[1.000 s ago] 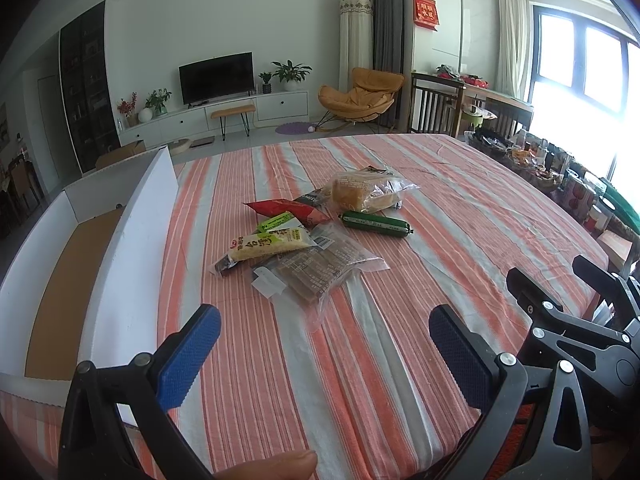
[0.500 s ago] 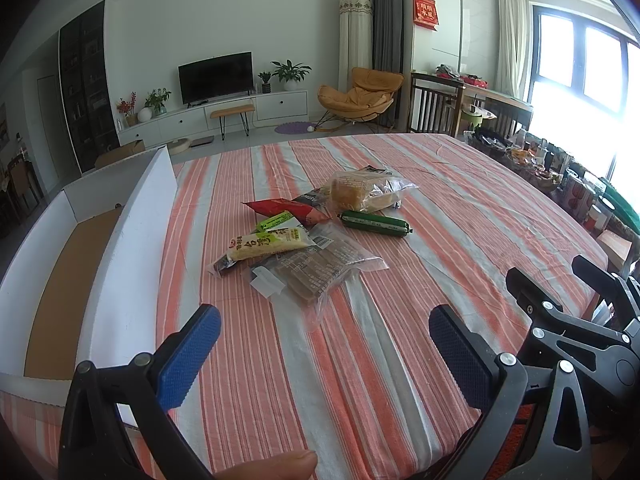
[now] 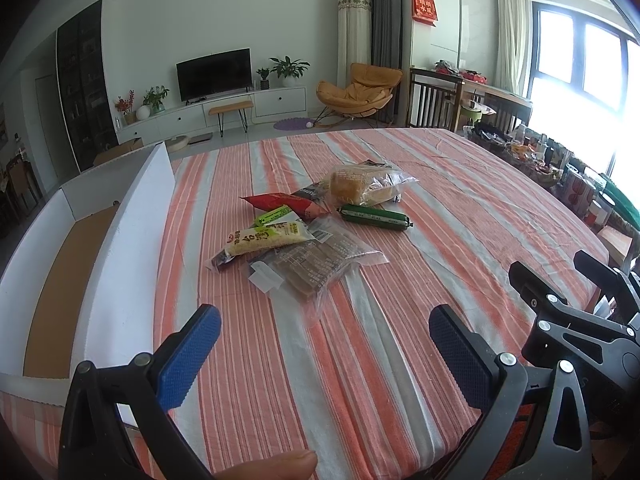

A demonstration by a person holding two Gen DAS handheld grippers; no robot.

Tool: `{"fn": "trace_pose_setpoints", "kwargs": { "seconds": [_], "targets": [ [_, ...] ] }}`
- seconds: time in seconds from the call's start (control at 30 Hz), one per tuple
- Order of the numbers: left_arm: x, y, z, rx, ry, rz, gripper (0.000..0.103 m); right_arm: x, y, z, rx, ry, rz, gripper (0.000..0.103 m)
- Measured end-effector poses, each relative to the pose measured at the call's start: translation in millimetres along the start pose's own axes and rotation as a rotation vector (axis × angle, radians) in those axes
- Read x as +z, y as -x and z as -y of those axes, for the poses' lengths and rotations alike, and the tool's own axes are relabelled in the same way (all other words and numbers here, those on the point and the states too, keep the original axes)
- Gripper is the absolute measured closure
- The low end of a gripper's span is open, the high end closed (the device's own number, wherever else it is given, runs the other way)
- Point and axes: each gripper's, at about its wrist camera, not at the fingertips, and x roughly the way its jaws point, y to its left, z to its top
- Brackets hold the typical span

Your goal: Organize snacks

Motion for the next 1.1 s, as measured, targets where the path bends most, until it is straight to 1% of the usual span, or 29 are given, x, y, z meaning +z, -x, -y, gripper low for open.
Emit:
{"fn": "trace_pose_setpoints", "kwargs": {
  "seconds": [0.27,0.67,0.77,0.97,1.1],
  "targets": [
    [-1,-2,-1,-0.003,0.001,-0.008,0.0,-4,-3,-2,0.004,-0.002,-0.008,0.012],
    [-7,-25,-9,0.001,0.022,-0.086,0.0,-3,-7,4,0.019,-0.025,-0.049,0.012],
    [-10,-34,-10,-0.005,0.019,-0.118,0.0,-3,-9,5,0.024,-0.029,-0.062,0.012],
    [-24,-62,-10,-0.016,0.025,-0.229,0.0,-2,-16,12,0.04,-0.054,-0.097,0.012],
    [-31,-78,-15,-0.021,0.036,-0.276,0.0,-2,-21,19,0.057,-0.087,-0.129,0.012]
  ]
}}
